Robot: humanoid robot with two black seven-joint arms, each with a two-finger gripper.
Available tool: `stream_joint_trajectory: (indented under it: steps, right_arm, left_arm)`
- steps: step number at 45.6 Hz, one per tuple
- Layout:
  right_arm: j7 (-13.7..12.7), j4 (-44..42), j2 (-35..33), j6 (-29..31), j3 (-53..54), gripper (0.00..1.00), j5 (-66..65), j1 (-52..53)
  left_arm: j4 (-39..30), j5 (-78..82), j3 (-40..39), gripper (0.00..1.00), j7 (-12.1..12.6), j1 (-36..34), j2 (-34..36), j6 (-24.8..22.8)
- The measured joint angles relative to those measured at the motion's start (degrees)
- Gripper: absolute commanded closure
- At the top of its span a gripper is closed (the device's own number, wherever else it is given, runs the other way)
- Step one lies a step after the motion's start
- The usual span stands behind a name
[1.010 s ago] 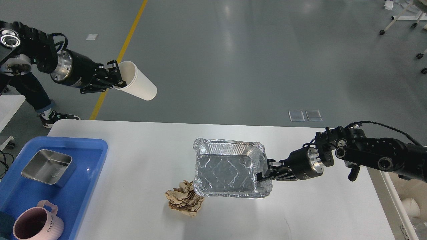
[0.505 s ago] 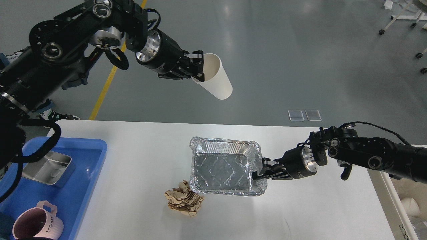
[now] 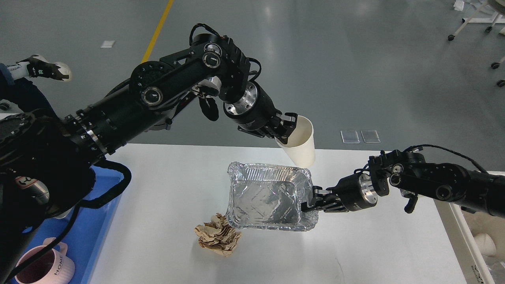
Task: Tidy desktop
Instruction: 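Lift the paper cup with the left gripper and lower it into the foil tray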
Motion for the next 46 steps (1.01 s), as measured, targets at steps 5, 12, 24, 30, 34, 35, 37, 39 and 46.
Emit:
stream_joint_trajectory:
  steps: [5, 12, 24, 30, 34, 35, 37, 39, 46]
  right_arm:
    - [0.0, 0.0, 0.0, 0.0, 0.0, 1.00, 0.0, 0.0]
    - [0.0, 0.0, -0.1, 0.0, 0.0, 1.00, 0.0, 0.1]
    - [0.1, 0.0, 0.0, -0.1, 0.0, 1.00, 0.1, 0.1]
    - [0.1, 0.0, 0.0, -0.1, 0.0, 1.00, 0.1, 0.3]
    - [0.1, 0.0, 0.0, -0.1, 0.0, 1.00, 0.1, 0.3]
    - [0.1, 0.0, 0.1, -0.2, 0.0, 1.00, 0.1, 0.4]
    - [0.1, 0.0, 0.1, -0.2, 0.0, 1.00, 0.1, 0.4]
    - [0.1, 0.0, 0.1, -0.2, 0.0, 1.00, 0.1, 0.4]
    - [0.0, 0.0, 0.1, -0.2, 0.0, 1.00, 0.1, 0.4]
  left_arm:
    - [0.8, 0.0, 1.5, 0.93, 0.4, 0.0, -2.0, 0.0]
    - [1.1, 0.0, 4.2, 0.92, 0.6, 0.1, -3.5, -0.1]
    - [1.2, 0.0, 7.4, 0.92, 0.7, 0.3, -3.7, -0.2]
    - [1.5, 0.0, 8.8, 0.92, 1.1, 0.8, -3.6, -0.2]
    - [2.2, 0.1, 9.4, 0.91, 1.3, 1.4, -3.7, -0.2]
    - [2.4, 0.2, 9.5, 0.90, 1.3, 1.6, -3.7, -0.2]
    - [2.9, 0.4, 9.6, 0.89, 1.4, 2.1, -3.9, -0.1]
    - [3.4, 0.6, 9.6, 0.86, 1.4, 2.4, -4.3, 0.1]
    - [5.2, 0.8, 9.6, 0.42, 1.4, 3.0, -5.6, 0.6]
